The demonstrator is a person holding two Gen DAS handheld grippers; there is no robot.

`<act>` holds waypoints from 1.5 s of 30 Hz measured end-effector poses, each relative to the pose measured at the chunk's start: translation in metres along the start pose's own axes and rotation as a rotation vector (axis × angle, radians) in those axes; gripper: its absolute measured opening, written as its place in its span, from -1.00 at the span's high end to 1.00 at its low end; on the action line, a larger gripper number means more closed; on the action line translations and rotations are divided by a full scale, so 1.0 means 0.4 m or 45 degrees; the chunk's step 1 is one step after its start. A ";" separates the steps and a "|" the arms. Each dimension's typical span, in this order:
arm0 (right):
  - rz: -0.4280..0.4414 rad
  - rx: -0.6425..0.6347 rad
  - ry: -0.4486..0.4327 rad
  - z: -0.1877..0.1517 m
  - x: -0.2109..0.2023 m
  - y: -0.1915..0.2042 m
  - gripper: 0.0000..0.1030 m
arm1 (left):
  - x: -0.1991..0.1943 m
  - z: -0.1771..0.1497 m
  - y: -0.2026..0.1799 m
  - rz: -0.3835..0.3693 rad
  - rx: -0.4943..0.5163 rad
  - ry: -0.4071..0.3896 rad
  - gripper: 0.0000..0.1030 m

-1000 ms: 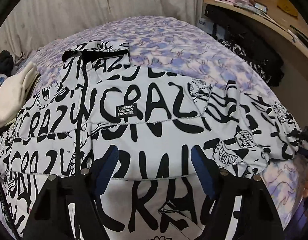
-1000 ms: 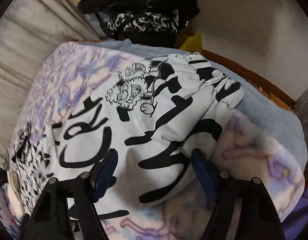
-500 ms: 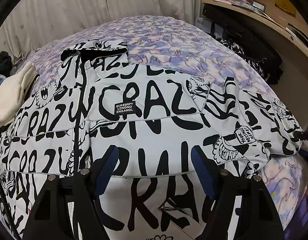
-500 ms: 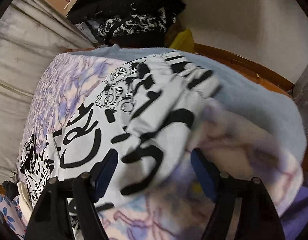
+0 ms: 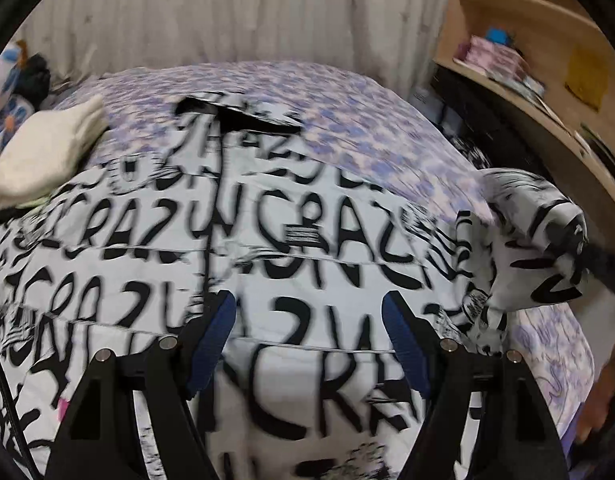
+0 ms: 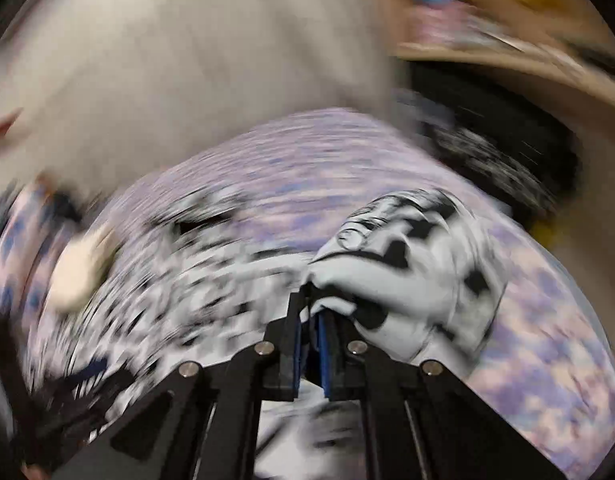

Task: Fold large clothes
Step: 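Grasp the sleeve cuff with the right gripper and fold it across the jacket front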

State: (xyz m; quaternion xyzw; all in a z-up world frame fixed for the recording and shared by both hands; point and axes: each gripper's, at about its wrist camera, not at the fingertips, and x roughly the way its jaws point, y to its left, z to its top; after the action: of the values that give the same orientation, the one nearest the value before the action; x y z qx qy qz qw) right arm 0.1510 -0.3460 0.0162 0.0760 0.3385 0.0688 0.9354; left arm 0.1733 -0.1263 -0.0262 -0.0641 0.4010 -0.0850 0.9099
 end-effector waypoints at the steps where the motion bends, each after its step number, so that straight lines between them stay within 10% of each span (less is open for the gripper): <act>1: 0.041 -0.069 0.026 -0.016 0.013 0.058 0.86 | -0.008 -0.003 0.020 0.006 -0.018 -0.005 -0.44; 7: 0.099 -0.256 0.238 -0.170 0.109 0.212 0.47 | -0.001 -0.028 0.146 0.072 -0.089 0.119 -0.46; 17: 0.115 -0.093 0.331 -0.277 0.110 0.209 -0.05 | 0.048 -0.099 0.195 -0.102 -0.159 0.291 -0.46; 29: 0.164 0.110 0.388 -0.367 0.110 0.142 -0.05 | 0.059 -0.090 0.212 -0.427 -0.354 0.327 -0.56; 45: 0.174 0.136 0.387 -0.374 0.063 0.139 -0.05 | 0.165 -0.129 0.252 -0.276 -0.339 0.450 -0.55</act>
State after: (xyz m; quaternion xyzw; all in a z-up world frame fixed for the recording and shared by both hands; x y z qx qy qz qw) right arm 0.0695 -0.2728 -0.1027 0.1374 0.4732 0.1250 0.8612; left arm 0.1892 -0.0440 -0.1266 -0.2100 0.5525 -0.1383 0.7947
